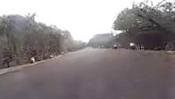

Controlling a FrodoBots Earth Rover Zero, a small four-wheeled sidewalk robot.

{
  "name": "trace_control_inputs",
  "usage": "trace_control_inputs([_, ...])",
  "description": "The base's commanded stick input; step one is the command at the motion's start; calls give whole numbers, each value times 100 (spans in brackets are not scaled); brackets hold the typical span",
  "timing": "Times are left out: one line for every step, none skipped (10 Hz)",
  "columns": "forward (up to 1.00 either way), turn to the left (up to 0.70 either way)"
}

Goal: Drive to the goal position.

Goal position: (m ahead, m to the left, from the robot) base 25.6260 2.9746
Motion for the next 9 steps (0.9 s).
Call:
trace_control_inputs([100,0])
trace_control_inputs([100,0])
trace_control_inputs([100,0])
trace_control_inputs([100,0])
trace_control_inputs([100,1])
trace_control_inputs([100,1])
trace_control_inputs([100,3])
trace_control_inputs([100,1])
trace_control_inputs([100,0])
